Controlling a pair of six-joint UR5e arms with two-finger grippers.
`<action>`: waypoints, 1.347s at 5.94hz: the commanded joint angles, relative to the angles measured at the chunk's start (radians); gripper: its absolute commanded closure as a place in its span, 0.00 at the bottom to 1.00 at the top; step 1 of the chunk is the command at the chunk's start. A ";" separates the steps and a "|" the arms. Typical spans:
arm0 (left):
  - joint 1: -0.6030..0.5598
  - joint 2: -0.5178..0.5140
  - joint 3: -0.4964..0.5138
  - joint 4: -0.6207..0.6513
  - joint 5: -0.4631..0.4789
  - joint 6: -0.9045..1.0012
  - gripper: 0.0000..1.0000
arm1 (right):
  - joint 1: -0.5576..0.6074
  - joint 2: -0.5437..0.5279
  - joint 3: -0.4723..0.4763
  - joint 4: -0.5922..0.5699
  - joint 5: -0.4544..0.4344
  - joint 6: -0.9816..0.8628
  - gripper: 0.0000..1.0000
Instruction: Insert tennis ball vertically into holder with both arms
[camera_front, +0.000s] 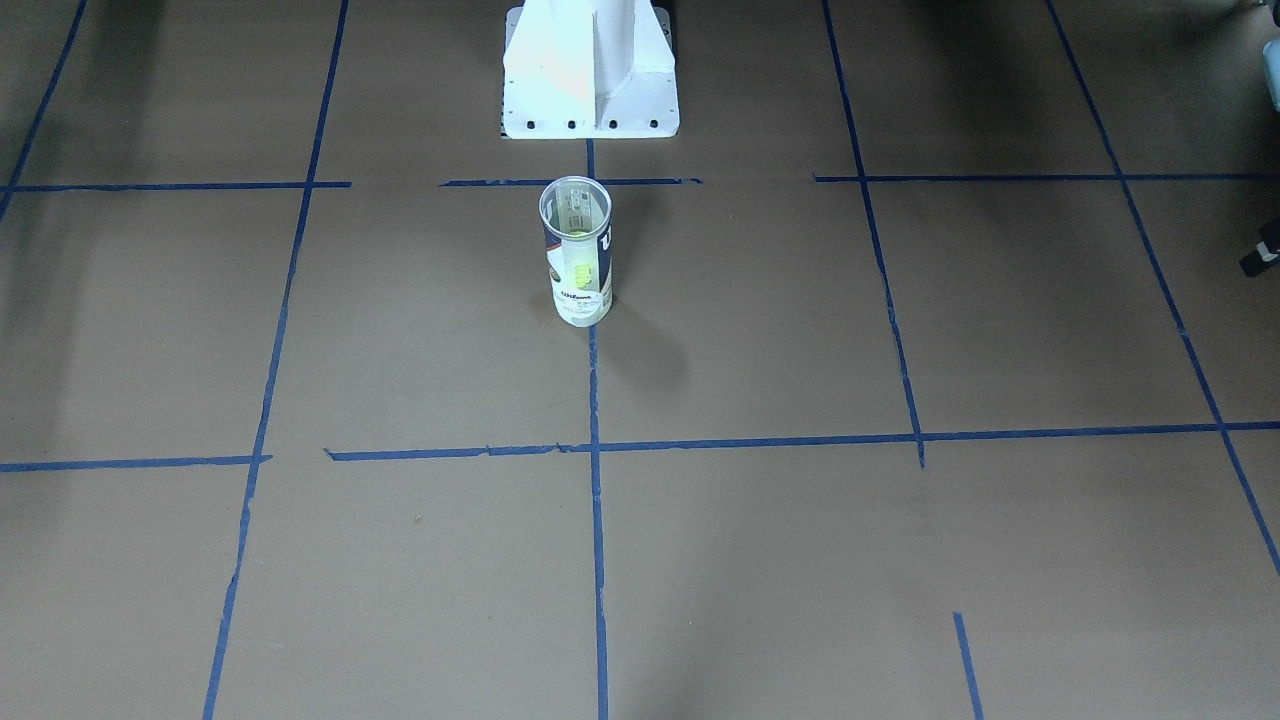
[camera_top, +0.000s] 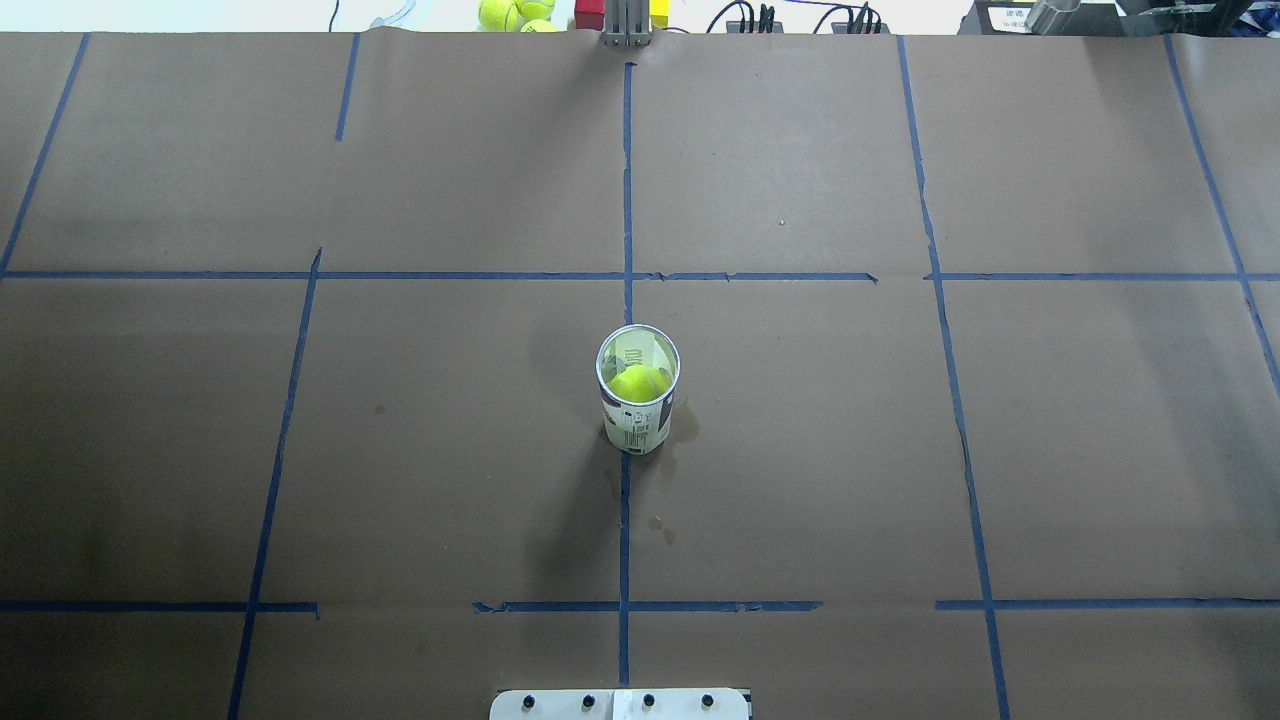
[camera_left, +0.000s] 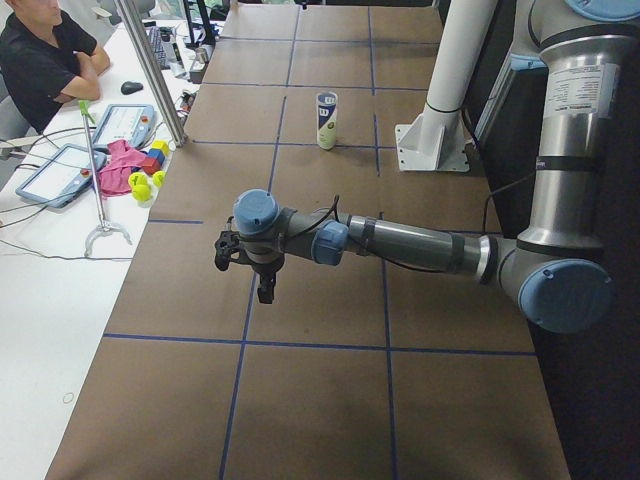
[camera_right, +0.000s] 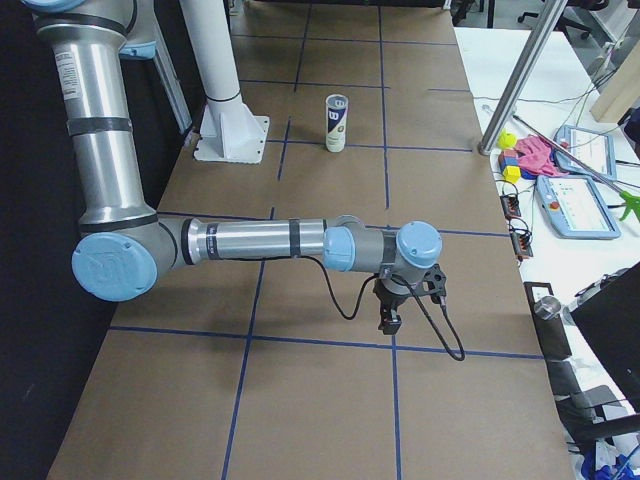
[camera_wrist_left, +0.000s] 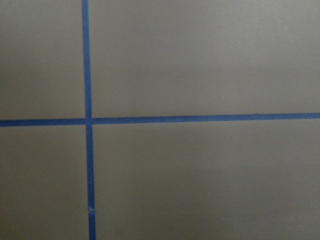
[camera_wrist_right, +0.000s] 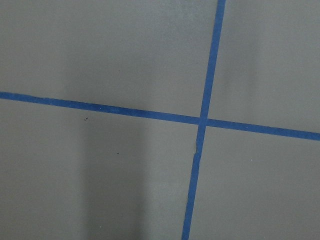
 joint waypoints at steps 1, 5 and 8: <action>-0.003 0.043 0.007 0.034 0.096 0.185 0.00 | 0.001 -0.055 0.031 0.000 -0.001 -0.006 0.00; -0.071 0.031 -0.037 0.264 0.010 0.194 0.00 | 0.021 -0.143 0.159 -0.001 -0.047 0.006 0.00; -0.074 0.029 -0.010 0.222 0.013 0.191 0.00 | 0.021 -0.142 0.157 -0.003 -0.041 0.009 0.00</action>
